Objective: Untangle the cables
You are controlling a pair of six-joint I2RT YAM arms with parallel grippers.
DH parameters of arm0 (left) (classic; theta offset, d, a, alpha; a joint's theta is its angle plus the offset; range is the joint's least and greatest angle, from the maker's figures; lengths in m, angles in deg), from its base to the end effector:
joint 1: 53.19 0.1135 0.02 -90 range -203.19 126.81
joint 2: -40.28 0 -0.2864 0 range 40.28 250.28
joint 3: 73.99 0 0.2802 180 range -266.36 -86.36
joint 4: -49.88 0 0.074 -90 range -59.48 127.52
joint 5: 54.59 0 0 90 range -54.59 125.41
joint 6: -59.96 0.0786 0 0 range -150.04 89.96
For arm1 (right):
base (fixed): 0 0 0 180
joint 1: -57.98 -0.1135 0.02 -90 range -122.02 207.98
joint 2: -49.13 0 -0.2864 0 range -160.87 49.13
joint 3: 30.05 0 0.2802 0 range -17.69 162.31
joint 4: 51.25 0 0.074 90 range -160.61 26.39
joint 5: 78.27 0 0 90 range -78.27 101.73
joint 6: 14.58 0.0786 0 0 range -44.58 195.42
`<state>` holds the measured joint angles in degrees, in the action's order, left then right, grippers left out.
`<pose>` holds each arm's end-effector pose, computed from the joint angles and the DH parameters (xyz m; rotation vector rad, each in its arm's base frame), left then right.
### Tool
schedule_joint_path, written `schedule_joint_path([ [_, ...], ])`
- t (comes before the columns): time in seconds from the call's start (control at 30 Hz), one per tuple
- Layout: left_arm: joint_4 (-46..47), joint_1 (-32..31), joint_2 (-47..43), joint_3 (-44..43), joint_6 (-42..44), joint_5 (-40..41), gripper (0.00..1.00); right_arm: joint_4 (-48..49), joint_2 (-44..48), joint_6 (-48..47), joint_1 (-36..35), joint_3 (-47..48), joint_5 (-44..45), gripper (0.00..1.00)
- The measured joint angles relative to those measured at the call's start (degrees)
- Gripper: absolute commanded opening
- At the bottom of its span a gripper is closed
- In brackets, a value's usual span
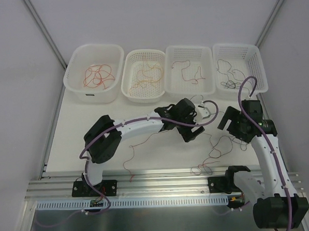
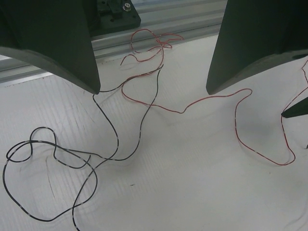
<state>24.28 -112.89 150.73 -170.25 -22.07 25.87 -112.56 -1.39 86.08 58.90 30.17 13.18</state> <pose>0.2451 -0.4453 0.2162 1.3790 1.8929 -0.6540 0.2088 -0.0053 0.2622 0.2602 2.4579 0.0419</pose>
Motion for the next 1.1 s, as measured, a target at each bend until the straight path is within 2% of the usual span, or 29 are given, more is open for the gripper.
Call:
schedule_joint_path([
  [0.13,2.7,-0.2,4.1,-2.2,0.9,-0.5,0.76,-0.2,0.5,0.8,0.0,-0.9,0.5,0.97],
  [0.17,3.5,-0.3,4.8,-2.7,1.0,-0.6,0.67,-0.3,0.5,0.9,0.0,-1.1,0.6,0.97],
  [0.2,4.2,-0.4,5.6,-3.2,1.0,-0.7,0.57,-0.3,0.5,1.1,0.0,-1.4,0.7,0.97],
  [0.23,4.9,-0.5,6.3,-3.7,0.9,-0.9,0.42,-0.3,0.5,1.2,0.0,-1.6,0.7,0.97],
  [0.27,5.6,-0.7,6.7,-3.9,0.9,-1.0,0.1,-0.4,0.5,1.4,0.0,-1.7,0.7,0.97],
  [0.3,6.5,-0.7,7.0,-3.9,0.3,-1.2,0.0,-0.4,0.3,1.4,0.0,-1.7,0.7,0.97],
  [0.4,9.7,-0.7,6.3,-1.3,-0.1,-1.4,0.0,-0.3,-0.6,1.4,0.0,-1.7,1.0,0.97],
  [0.5,11.3,-0.7,1.0,7.0,-1.3,0.8,0.0,0.6,-2.3,1.4,0.0,-2.0,1.6,0.97],
  [0.67,10.8,-0.5,-15.8,19.7,-3.6,6.3,0.0,2.9,-6.5,2.1,-1.5,-3.5,3.9,0.97],
  [0.87,12.7,-0.6,-36.4,28.4,-7.3,10.6,0.0,8.1,-16.6,3.5,-5.8,-3.7,5.9,0.97],
  [1.0,12.2,-0.2,-41.6,32.8,-9.2,13.2,0.0,11.0,-24.1,4.9,-9.0,-2.4,6.0,0.98],
  [1.1,10.7,0.2,-41.9,35.4,-10.4,14.4,0.0,12.5,-27.7,6.0,-13.5,-0.4,6.3,0.98],
])
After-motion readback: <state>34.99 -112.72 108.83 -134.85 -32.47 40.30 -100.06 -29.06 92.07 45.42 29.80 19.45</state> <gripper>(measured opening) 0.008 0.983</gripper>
